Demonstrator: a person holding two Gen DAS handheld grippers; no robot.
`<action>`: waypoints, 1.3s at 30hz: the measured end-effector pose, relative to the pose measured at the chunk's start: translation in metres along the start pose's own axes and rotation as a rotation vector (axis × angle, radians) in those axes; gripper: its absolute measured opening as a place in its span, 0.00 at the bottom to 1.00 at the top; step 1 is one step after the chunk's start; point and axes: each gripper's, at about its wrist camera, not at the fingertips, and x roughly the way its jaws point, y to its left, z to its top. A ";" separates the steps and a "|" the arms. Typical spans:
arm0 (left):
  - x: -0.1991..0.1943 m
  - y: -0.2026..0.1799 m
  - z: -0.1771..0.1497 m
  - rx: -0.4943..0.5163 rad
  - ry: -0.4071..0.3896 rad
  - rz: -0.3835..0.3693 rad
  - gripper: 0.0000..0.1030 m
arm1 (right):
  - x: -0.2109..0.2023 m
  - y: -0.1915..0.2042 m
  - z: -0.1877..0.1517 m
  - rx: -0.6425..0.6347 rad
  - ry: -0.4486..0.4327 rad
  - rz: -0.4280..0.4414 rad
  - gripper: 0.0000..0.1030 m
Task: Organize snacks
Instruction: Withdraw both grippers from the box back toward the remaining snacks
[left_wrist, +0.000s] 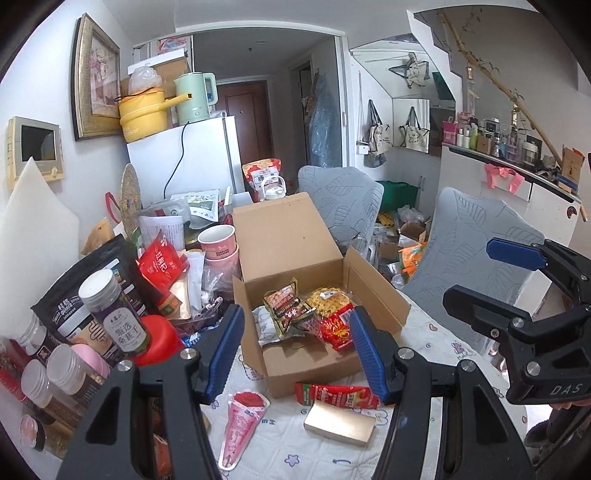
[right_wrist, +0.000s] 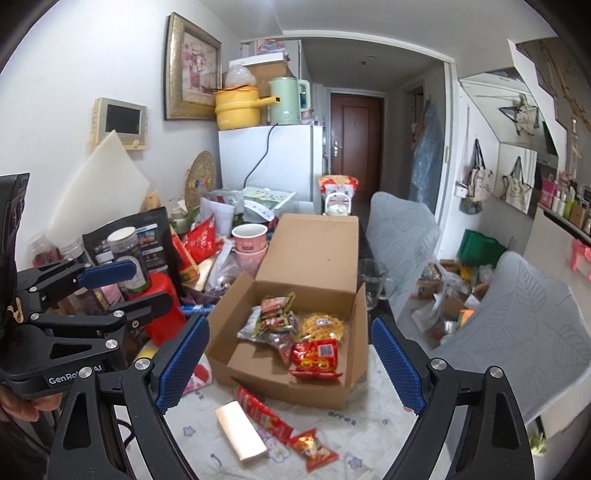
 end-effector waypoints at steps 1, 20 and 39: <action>-0.003 -0.001 -0.003 0.002 0.000 -0.003 0.62 | -0.003 0.001 -0.002 0.000 0.000 0.001 0.88; -0.025 0.006 -0.060 0.053 0.001 -0.027 0.78 | -0.011 0.029 -0.069 0.013 0.042 0.046 0.88; 0.030 0.041 -0.126 -0.016 0.163 -0.102 0.78 | 0.050 0.049 -0.132 0.045 0.181 0.126 0.88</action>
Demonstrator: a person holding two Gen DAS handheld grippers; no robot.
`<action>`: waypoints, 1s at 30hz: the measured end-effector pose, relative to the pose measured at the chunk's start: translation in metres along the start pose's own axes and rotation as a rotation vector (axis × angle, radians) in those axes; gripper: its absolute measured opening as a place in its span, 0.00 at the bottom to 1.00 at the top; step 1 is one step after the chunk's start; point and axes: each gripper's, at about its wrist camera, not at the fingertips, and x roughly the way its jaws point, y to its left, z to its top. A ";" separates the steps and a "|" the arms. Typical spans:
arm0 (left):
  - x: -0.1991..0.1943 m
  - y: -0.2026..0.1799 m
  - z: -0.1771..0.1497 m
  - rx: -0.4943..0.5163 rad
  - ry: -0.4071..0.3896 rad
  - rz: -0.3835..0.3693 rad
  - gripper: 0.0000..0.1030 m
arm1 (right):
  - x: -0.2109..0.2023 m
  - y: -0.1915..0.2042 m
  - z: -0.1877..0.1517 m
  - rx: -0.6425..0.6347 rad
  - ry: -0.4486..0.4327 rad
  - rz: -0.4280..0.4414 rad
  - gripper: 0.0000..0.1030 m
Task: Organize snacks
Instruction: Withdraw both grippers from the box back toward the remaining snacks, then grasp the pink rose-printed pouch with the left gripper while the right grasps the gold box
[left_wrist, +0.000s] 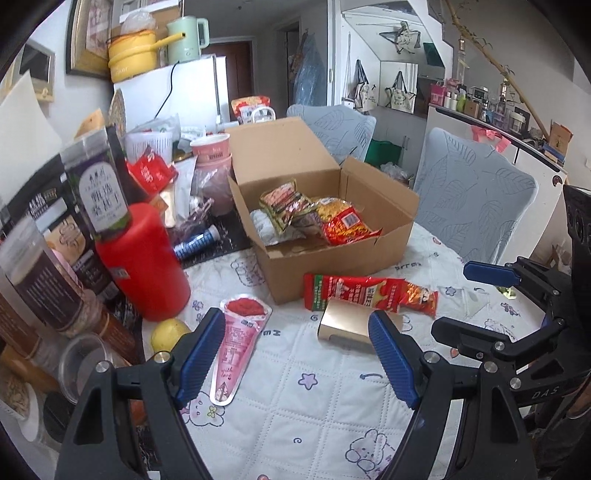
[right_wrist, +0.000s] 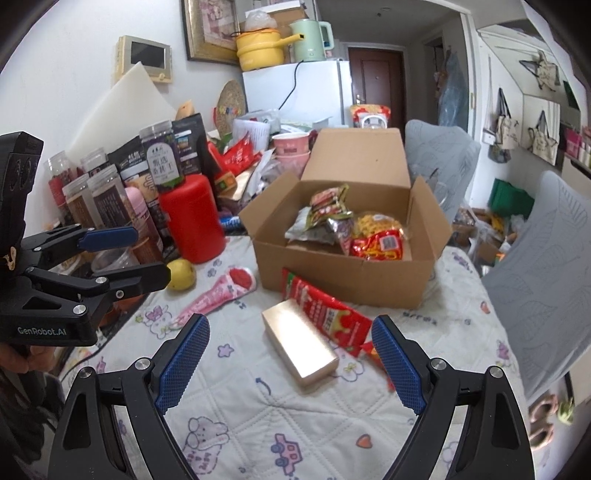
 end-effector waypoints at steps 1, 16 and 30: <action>0.006 0.003 -0.003 -0.011 0.017 -0.009 0.78 | 0.005 0.000 -0.002 0.004 0.009 0.004 0.88; 0.077 0.044 -0.035 -0.100 0.168 0.005 0.78 | 0.066 -0.014 -0.018 0.019 0.120 0.016 0.88; 0.131 0.071 -0.052 -0.195 0.308 0.038 0.56 | 0.110 -0.022 -0.022 -0.014 0.201 0.013 0.88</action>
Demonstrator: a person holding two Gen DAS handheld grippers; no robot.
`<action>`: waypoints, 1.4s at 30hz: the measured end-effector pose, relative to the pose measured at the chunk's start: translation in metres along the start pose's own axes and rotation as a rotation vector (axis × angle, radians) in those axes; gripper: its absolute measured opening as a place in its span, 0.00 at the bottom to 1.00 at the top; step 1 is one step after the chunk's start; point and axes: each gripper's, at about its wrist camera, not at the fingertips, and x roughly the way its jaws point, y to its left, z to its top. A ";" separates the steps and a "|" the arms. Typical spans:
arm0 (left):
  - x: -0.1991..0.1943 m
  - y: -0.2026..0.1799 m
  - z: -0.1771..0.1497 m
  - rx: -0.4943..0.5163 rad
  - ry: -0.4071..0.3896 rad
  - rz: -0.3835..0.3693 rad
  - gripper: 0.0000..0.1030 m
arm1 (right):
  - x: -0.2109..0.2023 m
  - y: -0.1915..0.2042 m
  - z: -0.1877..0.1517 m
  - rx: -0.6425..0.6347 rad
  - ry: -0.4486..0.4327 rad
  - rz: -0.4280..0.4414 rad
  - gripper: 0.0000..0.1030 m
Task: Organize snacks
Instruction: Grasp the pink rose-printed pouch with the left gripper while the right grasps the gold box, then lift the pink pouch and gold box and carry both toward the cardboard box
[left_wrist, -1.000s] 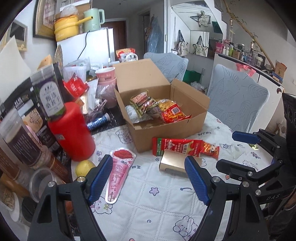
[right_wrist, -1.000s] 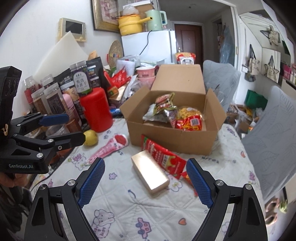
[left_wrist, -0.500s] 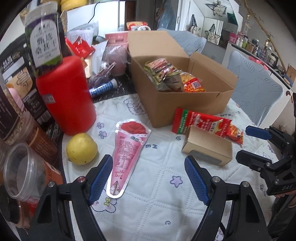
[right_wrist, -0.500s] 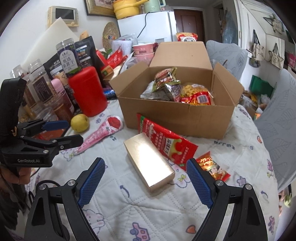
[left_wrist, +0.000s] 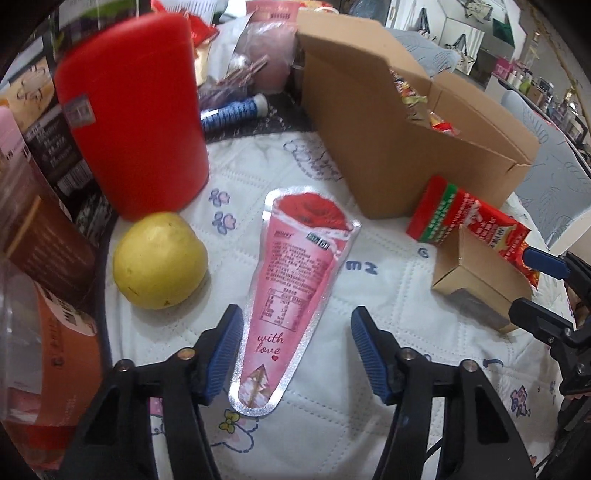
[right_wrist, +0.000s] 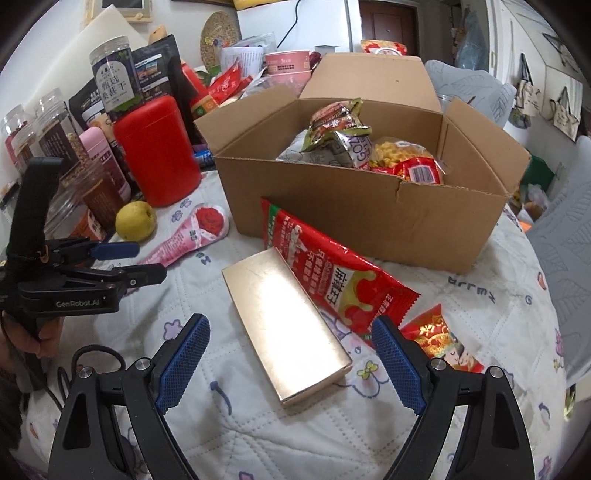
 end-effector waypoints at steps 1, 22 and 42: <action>0.003 0.001 0.000 -0.003 0.005 0.006 0.55 | 0.003 -0.001 0.000 0.000 0.005 -0.001 0.88; -0.020 -0.019 -0.020 0.033 0.038 -0.062 0.25 | 0.010 -0.001 -0.017 0.041 0.079 0.048 0.46; -0.052 -0.083 -0.083 0.138 0.141 -0.185 0.29 | -0.064 -0.007 -0.083 0.142 0.030 0.026 0.43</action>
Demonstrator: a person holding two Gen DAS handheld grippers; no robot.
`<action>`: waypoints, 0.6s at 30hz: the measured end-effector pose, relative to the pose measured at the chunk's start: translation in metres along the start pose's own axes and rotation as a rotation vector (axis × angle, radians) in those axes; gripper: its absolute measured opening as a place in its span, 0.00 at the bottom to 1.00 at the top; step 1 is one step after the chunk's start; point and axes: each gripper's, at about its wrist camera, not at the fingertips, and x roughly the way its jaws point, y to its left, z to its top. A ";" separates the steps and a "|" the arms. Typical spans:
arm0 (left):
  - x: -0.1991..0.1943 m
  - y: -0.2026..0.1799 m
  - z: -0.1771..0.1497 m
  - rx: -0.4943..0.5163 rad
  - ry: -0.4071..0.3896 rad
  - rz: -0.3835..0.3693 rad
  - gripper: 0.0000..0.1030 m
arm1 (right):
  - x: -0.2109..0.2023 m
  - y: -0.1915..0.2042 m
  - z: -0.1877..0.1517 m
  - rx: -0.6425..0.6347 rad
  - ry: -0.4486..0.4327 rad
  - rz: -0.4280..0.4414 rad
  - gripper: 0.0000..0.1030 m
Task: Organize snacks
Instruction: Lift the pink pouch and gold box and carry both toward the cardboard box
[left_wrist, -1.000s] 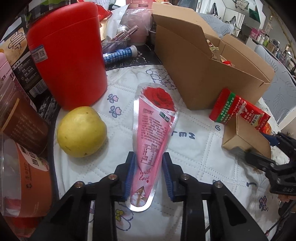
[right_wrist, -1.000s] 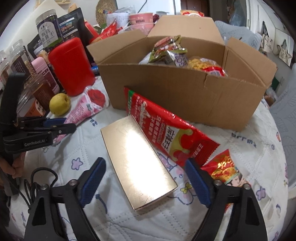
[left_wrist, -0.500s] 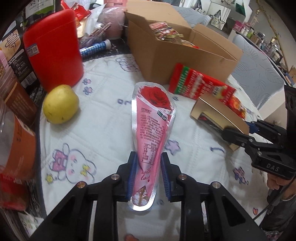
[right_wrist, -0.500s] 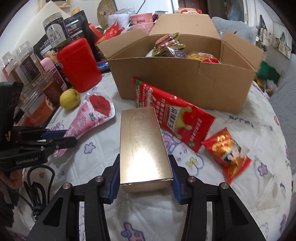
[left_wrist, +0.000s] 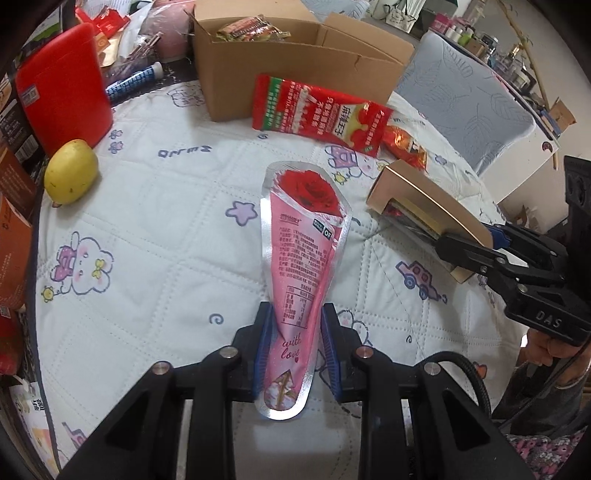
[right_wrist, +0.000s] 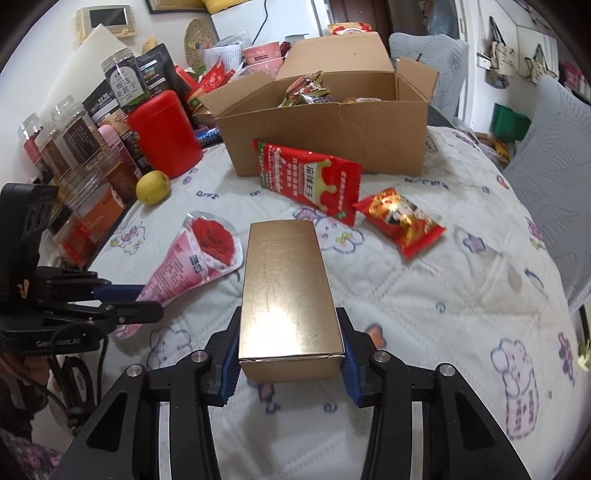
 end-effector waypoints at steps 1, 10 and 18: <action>0.002 0.000 -0.001 -0.006 -0.004 0.006 0.33 | 0.000 0.001 -0.002 0.003 0.000 0.001 0.43; 0.012 -0.014 0.002 0.086 -0.027 0.120 0.44 | 0.006 0.001 -0.007 0.008 0.018 -0.004 0.45; 0.016 -0.008 0.012 0.054 -0.050 0.138 0.48 | 0.017 -0.001 0.000 -0.003 0.031 -0.011 0.53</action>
